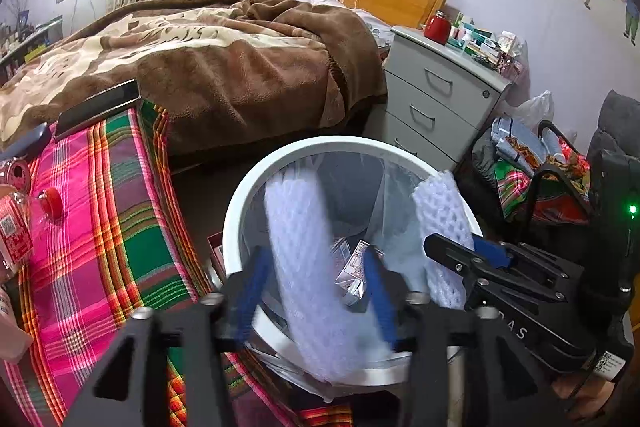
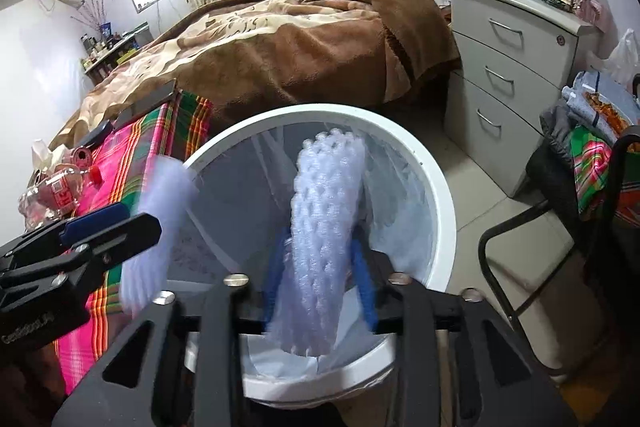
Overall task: Collect trash
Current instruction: 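Open both tools to drop the foam nets into the wastebasket, then move both tools back over the remaining trash on the cloth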
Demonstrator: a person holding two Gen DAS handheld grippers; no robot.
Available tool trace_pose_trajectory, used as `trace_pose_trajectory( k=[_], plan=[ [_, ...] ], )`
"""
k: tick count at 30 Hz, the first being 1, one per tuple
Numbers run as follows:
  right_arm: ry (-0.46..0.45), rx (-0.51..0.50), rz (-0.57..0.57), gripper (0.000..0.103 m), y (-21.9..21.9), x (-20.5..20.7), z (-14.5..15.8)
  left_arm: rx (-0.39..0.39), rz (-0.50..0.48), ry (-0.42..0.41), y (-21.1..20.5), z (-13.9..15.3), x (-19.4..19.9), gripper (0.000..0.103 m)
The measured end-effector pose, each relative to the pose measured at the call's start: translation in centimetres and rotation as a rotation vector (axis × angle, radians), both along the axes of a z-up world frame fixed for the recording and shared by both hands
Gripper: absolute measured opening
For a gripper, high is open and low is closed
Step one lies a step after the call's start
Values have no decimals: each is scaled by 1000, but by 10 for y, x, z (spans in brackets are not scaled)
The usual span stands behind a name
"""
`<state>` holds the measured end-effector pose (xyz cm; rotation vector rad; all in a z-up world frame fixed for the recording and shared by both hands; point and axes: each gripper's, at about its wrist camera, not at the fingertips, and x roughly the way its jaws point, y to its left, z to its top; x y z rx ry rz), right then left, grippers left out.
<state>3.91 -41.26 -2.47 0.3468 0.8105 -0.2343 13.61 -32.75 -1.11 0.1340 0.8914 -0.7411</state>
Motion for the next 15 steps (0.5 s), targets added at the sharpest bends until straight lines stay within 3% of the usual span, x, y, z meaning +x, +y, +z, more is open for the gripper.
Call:
trace_pose_trajectory(
  k=[2, 15],
  plan=[
    [-9, 10, 9, 60, 0, -1, 1, -13, -1, 5, 2, 1, 0, 61],
    [-22, 2, -16, 60, 6, 0, 6, -17, 37, -16, 25, 8, -4, 68]
  ],
)
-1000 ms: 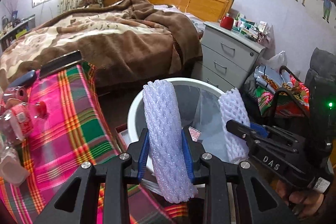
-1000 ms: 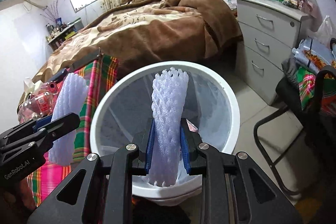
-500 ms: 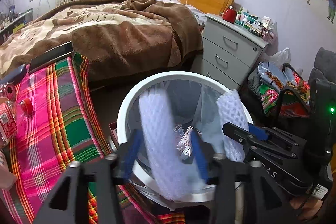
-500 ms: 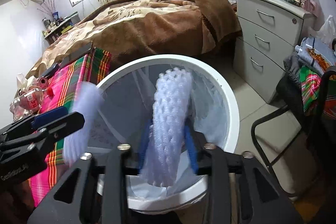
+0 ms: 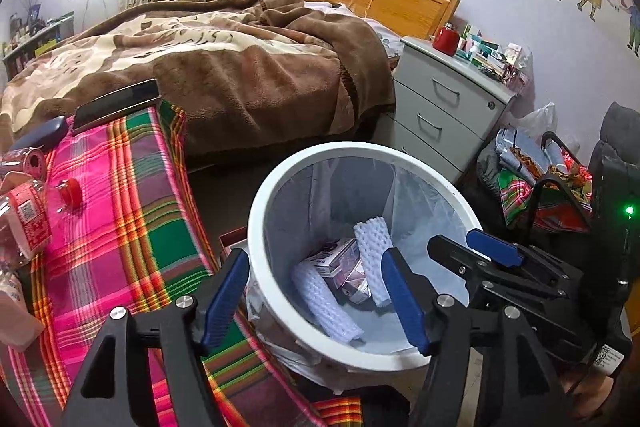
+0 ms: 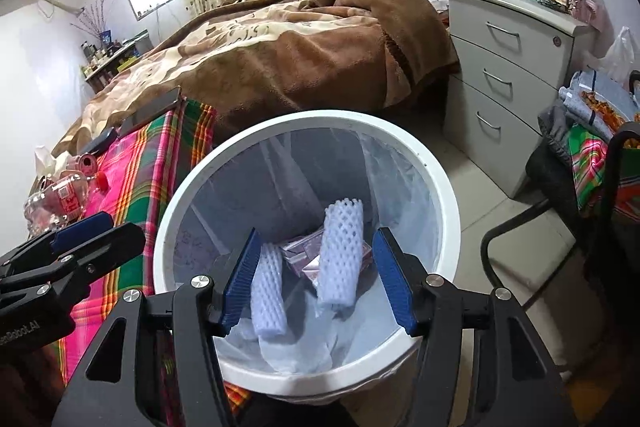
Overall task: Collect trash
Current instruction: 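Move both tools back over the remaining trash on the cloth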
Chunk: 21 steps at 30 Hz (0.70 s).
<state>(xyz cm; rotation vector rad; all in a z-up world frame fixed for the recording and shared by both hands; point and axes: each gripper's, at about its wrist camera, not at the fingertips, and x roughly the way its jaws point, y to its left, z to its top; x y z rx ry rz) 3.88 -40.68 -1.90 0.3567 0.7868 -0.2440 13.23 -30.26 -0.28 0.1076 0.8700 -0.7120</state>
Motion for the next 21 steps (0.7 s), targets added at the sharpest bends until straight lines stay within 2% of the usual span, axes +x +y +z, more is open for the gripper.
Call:
trace_pose_trajectory(
  k=[21],
  plan=[
    [-93, -9, 79, 60, 55, 5, 17, -45, 175, -54, 100, 21, -12, 68]
  ],
)
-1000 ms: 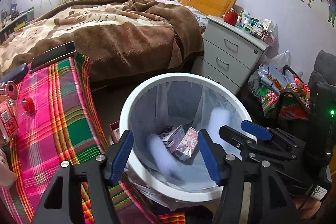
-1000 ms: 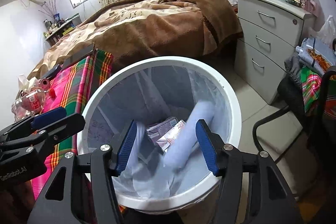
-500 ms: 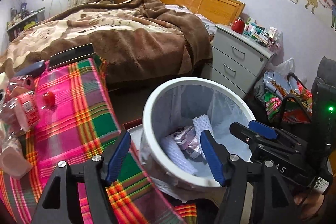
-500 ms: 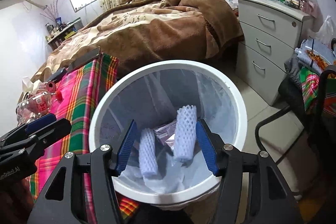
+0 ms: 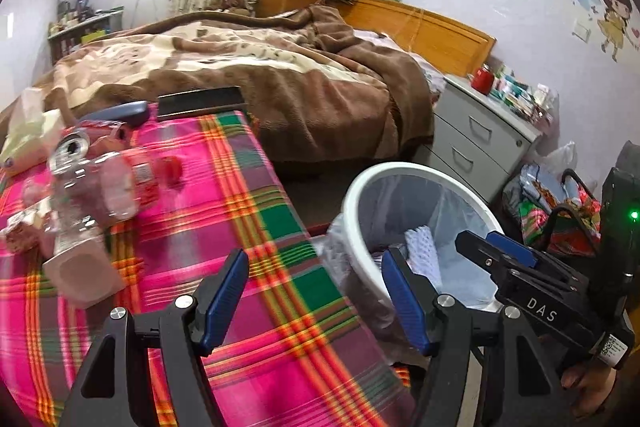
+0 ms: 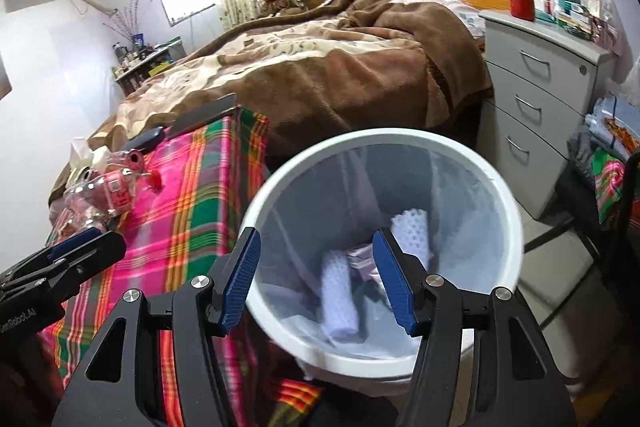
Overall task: Collect trash
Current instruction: 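Move both tools back over the remaining trash on the cloth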
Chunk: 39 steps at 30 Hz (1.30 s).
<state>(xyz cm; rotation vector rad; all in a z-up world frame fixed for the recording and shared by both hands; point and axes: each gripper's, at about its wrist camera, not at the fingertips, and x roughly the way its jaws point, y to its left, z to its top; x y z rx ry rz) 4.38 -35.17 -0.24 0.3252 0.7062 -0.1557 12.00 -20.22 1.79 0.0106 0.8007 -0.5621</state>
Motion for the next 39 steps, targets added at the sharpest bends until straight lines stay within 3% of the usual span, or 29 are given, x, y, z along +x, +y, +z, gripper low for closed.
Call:
trace_pose_trajectory(
  k=[18, 28, 34, 36, 38, 39],
  plan=[
    [-10, 10, 174, 60, 75, 38, -2, -13, 305, 62, 140, -30, 22, 69],
    [8, 12, 255, 60, 114, 63, -1, 39, 376, 73, 175, -46, 50, 69],
    [19, 12, 288, 60, 133, 74, 0, 44, 358, 96, 180, -57, 65, 69],
    [20, 18, 295, 60, 137, 78, 1, 30, 349, 80, 180, -56, 68, 64],
    [17, 26, 303, 60, 141, 81, 3, 22, 339, 93, 180, -57, 71, 48],
    [16, 30, 306, 60, 143, 83, 4, 9, 331, 96, 181, -58, 72, 45]
  ],
)
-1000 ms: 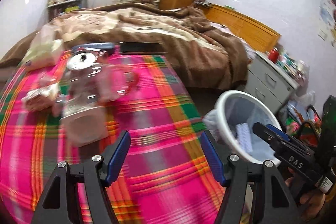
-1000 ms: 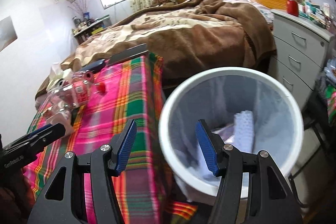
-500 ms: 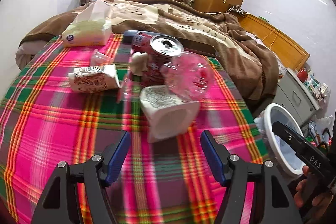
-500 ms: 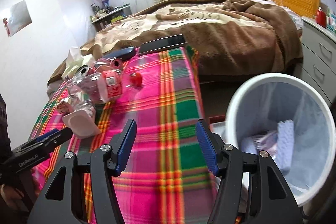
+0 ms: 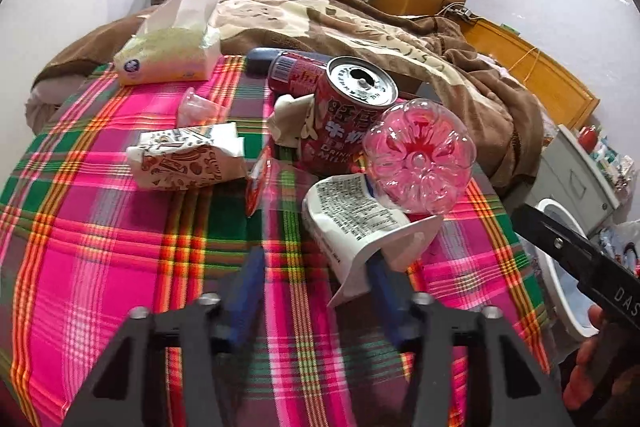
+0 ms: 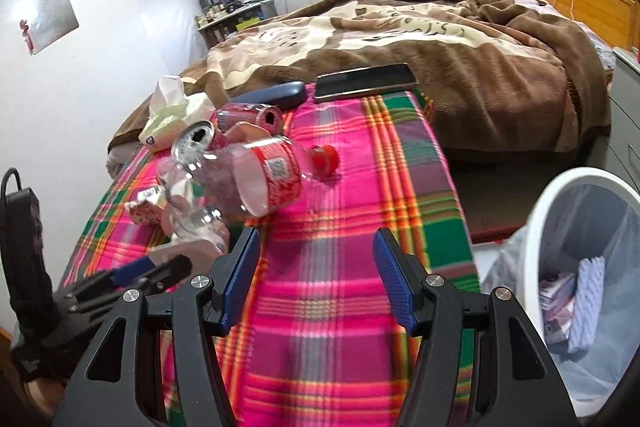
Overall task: Collect trash
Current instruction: 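Move both tools back over the remaining trash on the cloth, then grasp the white yogurt cup with the left tool while the right tool grasps the clear Coca-Cola bottle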
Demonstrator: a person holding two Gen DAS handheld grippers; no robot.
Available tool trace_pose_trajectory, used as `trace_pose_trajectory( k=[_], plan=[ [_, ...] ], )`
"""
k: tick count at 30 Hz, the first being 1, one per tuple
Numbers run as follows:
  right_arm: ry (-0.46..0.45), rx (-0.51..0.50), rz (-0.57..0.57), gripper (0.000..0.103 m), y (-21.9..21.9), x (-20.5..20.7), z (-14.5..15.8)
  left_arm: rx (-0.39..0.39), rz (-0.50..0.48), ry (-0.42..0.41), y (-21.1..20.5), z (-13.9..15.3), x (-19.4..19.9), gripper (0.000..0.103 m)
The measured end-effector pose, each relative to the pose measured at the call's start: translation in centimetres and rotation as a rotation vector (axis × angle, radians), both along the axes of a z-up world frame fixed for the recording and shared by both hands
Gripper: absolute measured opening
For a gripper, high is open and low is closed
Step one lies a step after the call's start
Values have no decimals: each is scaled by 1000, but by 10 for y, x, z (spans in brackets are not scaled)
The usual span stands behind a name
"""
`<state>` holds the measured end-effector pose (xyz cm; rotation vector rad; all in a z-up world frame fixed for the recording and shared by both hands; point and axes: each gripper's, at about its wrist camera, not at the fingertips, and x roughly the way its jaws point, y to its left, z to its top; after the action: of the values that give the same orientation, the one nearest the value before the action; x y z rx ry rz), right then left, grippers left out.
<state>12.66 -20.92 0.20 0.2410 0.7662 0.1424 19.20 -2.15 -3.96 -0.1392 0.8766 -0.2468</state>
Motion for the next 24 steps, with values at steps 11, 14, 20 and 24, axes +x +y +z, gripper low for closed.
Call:
trace_pose_trajectory(
  k=[11, 14, 20, 24],
  plan=[
    [1, 41, -16, 60, 14, 15, 6, -24, 42, -38, 35, 6, -5, 17],
    [4, 46, -32, 60, 16, 20, 5, -23, 76, -33, 52, 3, -8, 17],
    [36, 36, -66, 63, 19, 28, -3, -73, 96, -4, 72, -5, -8, 17],
    [57, -9, -80, 63, 23, 31, -7, -103, 67, -15, 70, -1, -8, 18]
  ],
)
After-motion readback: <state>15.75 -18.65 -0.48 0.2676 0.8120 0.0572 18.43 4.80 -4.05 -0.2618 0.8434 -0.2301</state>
